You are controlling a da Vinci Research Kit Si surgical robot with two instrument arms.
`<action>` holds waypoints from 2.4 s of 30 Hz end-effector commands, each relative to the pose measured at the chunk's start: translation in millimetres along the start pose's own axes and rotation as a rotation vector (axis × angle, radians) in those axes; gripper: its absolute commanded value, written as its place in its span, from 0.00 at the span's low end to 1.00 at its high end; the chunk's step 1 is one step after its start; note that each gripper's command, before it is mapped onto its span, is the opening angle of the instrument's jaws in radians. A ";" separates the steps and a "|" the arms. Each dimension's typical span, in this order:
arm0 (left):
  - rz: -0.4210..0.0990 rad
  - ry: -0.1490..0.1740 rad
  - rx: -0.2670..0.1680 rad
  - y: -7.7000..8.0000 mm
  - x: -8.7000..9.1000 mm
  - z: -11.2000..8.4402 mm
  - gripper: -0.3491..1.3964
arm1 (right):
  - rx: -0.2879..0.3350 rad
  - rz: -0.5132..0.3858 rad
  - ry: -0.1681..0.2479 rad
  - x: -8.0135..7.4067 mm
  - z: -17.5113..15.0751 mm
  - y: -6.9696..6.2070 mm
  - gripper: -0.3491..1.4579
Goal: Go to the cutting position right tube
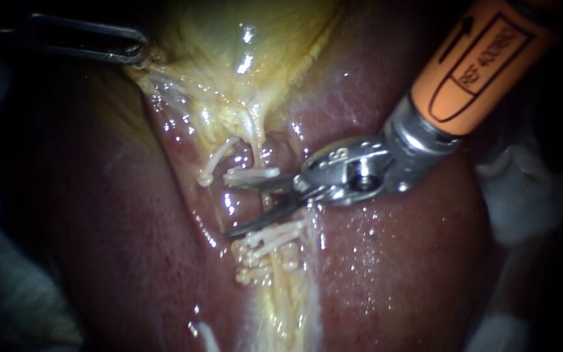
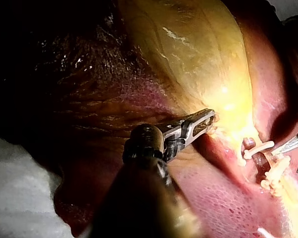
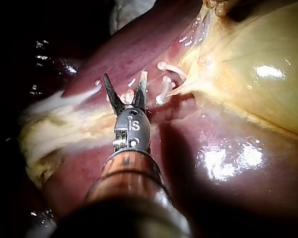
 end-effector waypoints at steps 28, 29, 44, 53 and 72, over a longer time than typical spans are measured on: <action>0.000 0.001 0.001 0.0 -0.1 0.1 0.00 | 0.062 0.182 -0.043 -10.0 2.1 5.6 0.98; 0.000 0.000 0.001 0.0 -0.1 0.0 0.00 | 0.066 0.192 -0.036 -9.9 2.4 5.7 0.98; 0.000 0.000 0.001 0.1 -0.1 0.0 0.00 | 0.102 0.209 0.057 -7.6 6.5 6.6 0.99; 0.000 0.000 0.001 0.1 -0.1 0.0 0.00 | 0.095 0.210 0.112 -6.5 9.0 7.0 0.99; 0.000 0.000 0.001 0.1 -0.1 0.0 0.00 | 0.221 0.204 0.243 -2.1 7.7 2.4 0.95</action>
